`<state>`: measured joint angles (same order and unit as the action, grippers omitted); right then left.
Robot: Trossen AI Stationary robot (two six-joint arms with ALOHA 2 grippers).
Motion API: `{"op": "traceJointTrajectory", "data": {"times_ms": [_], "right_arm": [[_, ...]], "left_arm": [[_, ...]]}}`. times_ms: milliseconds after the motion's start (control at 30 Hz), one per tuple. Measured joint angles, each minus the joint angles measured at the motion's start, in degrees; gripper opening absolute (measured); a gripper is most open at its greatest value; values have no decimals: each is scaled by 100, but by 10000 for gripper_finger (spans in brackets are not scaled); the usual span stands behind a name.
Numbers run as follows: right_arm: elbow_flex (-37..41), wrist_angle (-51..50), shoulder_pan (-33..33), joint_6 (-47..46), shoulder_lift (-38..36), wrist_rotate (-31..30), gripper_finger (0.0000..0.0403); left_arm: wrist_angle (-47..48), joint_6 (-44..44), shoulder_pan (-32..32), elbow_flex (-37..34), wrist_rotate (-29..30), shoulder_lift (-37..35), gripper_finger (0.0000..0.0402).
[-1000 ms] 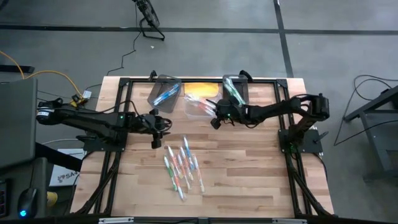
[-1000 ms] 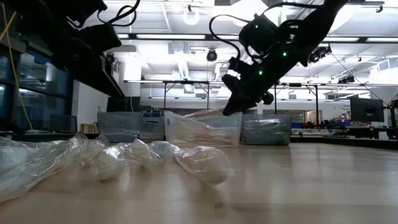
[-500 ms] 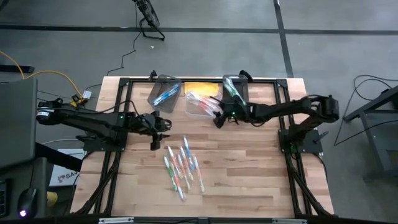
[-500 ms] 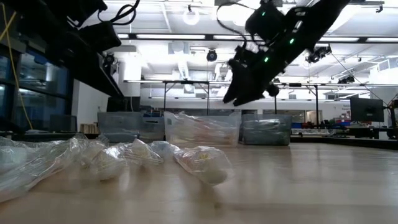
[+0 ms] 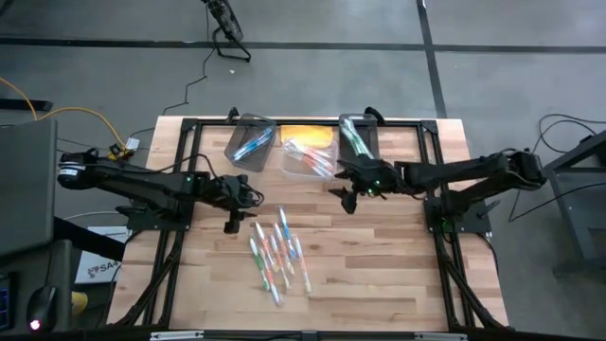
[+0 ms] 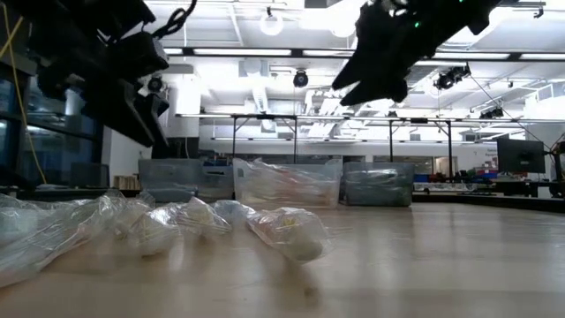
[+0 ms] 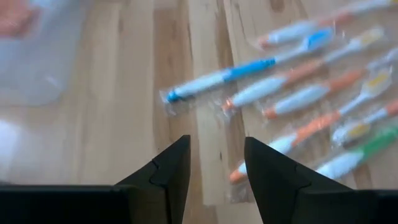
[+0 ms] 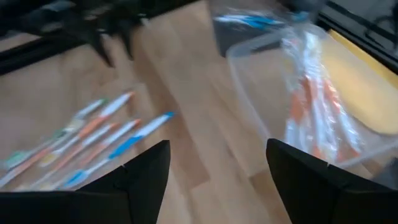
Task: Pick & Place Toothbrushes
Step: Put the orange toothbrush into the transparent bin
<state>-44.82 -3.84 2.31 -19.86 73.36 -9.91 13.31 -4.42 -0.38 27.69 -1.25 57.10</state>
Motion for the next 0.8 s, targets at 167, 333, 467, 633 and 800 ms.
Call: {"op": "traceJointTrajectory", "data": {"times_ms": [167,333,467,633,800], "right_arm": [[0,-18,-385,17,-27,9,259],[0,25,-711,15,-33,4,259],[0,102,-1017,16,-33,124,259],[0,97,-1399,-176,-33,145,258],[0,66,-1692,-297,-33,93,258]], "left_arm": [[301,-46,0,261,-136,459,145],[831,-512,0,655,-138,976,145],[922,-1153,-2,738,-136,1290,145],[963,-1331,0,758,-180,1553,145],[879,-1368,0,762,-231,1757,146]]}}
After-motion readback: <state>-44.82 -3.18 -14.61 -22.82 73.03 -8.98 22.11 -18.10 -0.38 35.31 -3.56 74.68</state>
